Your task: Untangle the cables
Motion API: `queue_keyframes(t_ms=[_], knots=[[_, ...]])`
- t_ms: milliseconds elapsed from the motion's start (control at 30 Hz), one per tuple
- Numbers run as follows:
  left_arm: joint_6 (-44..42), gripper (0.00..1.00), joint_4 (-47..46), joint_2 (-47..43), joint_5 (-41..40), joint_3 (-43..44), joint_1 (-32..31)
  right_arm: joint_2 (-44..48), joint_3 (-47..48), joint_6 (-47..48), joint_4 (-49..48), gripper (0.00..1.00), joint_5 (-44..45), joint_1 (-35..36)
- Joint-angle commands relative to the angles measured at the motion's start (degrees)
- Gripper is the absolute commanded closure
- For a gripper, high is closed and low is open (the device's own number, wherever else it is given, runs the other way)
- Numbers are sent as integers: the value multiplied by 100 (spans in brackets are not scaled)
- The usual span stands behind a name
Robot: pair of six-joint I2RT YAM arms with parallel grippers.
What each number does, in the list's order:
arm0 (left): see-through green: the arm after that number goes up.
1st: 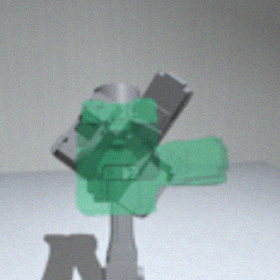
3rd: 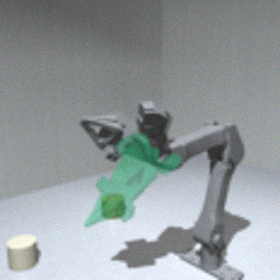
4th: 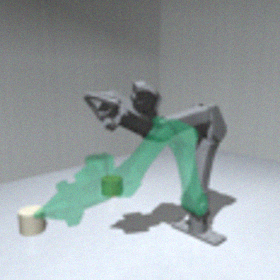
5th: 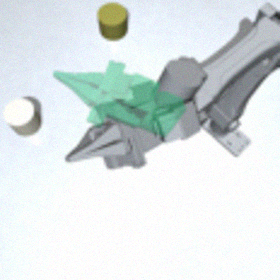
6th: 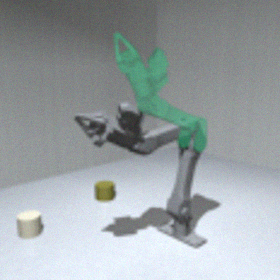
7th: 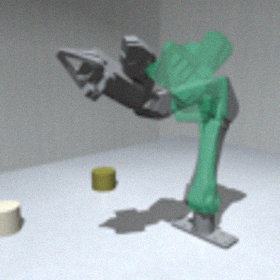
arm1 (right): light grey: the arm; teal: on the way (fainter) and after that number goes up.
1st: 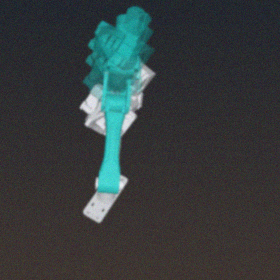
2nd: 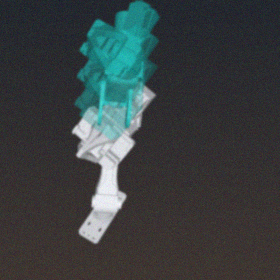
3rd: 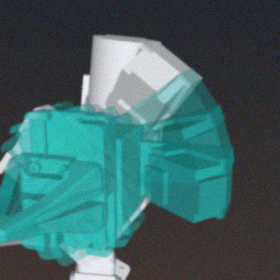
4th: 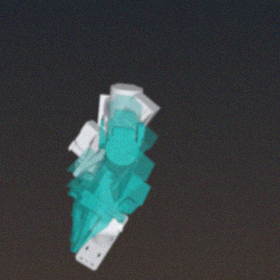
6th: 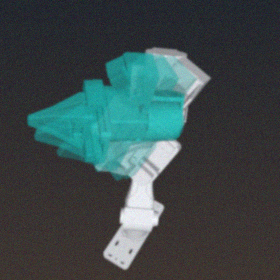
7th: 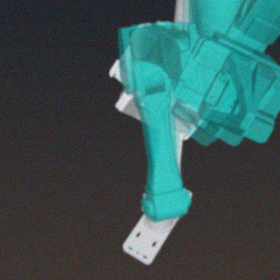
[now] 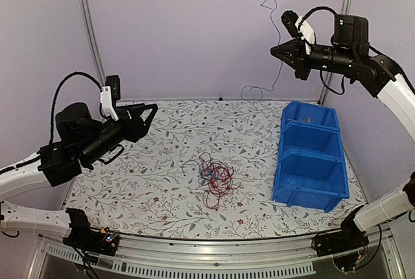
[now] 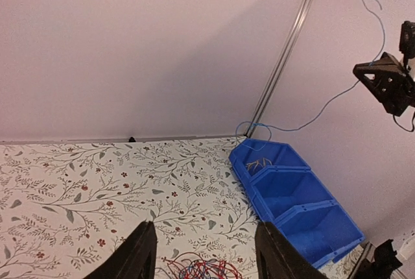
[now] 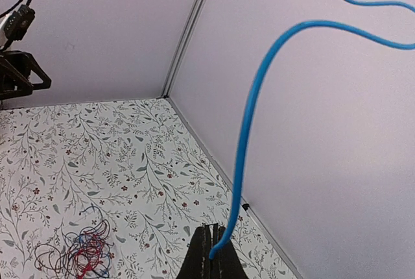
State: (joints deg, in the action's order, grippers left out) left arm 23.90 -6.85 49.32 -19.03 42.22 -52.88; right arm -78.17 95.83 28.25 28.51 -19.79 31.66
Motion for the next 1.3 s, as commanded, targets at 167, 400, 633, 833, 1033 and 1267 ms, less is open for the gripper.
queue_keyframes(t_ms=[167,400,633,833,1033,1267], knots=[[48,48,-21,-63,-466,-170,4,941,-1682,353,306,100,241,-1524],[107,48,-62,180,-333,-162,-1,1208,-2557,477,306,100,12,-2686],[121,48,-70,292,-354,-179,7,1278,-3307,616,279,100,-97,-3103],[82,48,-149,411,-347,-164,19,1444,-3810,574,256,100,-167,-3105],[-54,48,-142,612,-342,-37,30,1331,-4316,539,231,100,-219,-3106],[-198,47,-141,1001,-306,184,100,814,-4564,557,223,91,28,-3110]])
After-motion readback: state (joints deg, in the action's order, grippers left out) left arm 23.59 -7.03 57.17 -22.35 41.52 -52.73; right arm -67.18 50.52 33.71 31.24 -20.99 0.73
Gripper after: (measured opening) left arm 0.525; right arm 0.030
